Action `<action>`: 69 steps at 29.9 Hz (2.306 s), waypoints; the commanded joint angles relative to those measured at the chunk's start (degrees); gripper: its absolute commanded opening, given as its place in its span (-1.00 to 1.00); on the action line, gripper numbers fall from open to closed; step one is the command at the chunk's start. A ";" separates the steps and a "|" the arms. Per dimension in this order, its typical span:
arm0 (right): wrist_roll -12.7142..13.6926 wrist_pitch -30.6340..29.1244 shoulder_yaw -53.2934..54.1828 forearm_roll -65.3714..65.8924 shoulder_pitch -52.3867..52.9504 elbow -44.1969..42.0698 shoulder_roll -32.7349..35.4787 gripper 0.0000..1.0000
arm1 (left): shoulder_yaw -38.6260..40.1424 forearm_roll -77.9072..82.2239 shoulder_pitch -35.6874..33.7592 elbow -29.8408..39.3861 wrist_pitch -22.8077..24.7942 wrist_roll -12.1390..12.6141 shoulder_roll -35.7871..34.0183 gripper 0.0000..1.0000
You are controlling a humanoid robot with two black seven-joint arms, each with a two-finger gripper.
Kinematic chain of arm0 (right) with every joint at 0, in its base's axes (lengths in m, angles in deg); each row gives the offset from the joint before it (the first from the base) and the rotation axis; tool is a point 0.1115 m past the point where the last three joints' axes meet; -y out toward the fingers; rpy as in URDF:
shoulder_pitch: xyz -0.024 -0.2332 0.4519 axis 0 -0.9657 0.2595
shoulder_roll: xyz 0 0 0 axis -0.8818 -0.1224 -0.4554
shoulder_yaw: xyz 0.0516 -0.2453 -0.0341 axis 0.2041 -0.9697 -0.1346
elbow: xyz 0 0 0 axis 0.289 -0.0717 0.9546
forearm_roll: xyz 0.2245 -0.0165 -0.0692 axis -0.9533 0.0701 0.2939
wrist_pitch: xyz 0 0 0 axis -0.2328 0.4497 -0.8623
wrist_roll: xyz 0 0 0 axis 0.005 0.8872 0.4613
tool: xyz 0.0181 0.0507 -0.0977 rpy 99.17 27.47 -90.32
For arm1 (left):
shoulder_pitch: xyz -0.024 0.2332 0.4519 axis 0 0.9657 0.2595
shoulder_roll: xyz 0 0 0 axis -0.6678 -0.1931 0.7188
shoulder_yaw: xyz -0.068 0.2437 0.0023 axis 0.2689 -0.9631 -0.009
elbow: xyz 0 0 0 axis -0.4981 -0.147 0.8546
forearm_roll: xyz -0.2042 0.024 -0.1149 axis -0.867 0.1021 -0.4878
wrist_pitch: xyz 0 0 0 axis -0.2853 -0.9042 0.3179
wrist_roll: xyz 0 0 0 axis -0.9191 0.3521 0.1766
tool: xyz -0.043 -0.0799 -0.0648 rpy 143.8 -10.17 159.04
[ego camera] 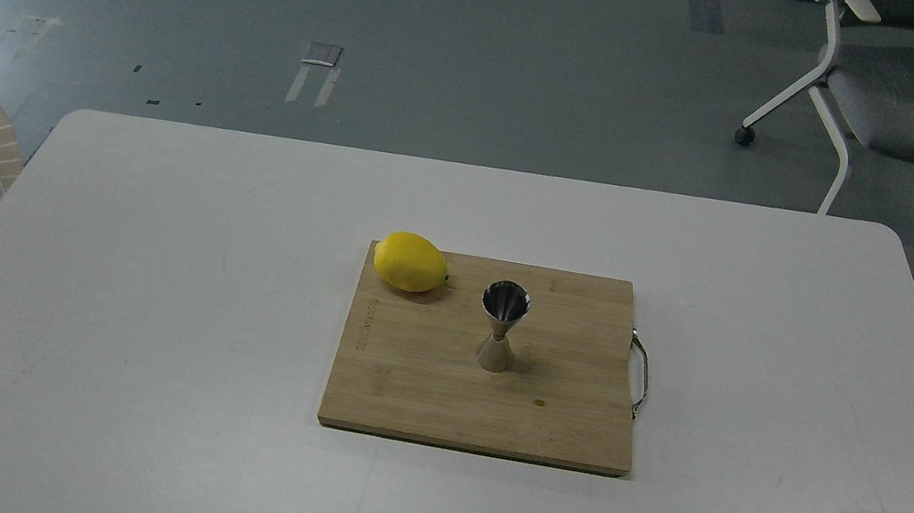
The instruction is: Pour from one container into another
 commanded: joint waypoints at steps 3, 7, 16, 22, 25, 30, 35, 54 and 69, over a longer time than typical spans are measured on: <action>0.11 0.39 0.08 0.10 -1.91 0.00 1.53 1.00 | 0.00 0.00 0.00 0.00 0.00 0.00 0.00 0.96; 0.20 0.56 0.08 0.19 -4.63 -0.09 3.11 1.00 | 0.00 0.00 0.00 0.00 0.00 0.00 0.00 0.96; 0.20 2.94 0.52 0.19 -9.29 -0.18 5.49 1.00 | 0.00 0.00 0.00 0.00 0.00 0.00 0.00 0.96; 0.46 3.11 0.52 0.27 -11.58 -1.14 5.75 1.00 | 0.00 0.00 0.00 0.00 0.00 0.00 0.00 0.96; 0.46 3.73 0.52 0.27 -12.72 -1.14 6.63 1.00 | 0.00 0.00 0.00 0.00 0.00 0.00 0.00 0.96; 0.46 4.61 0.52 0.53 -15.35 -2.37 6.72 1.00 | 0.00 0.00 0.00 0.00 0.00 0.00 0.00 0.96; 0.46 4.96 0.52 2.47 -17.73 -4.39 6.72 1.00 | 0.00 0.00 0.00 0.00 0.00 0.00 0.00 0.96; 0.55 4.87 -2.55 9.94 -18.70 -18.80 5.49 1.00 | 0.00 0.00 0.00 0.00 0.00 0.00 0.00 0.96; 0.37 4.96 -16.70 9.94 -5.96 -37.08 -0.66 1.00 | 0.00 0.00 0.00 0.00 0.00 0.00 0.00 0.96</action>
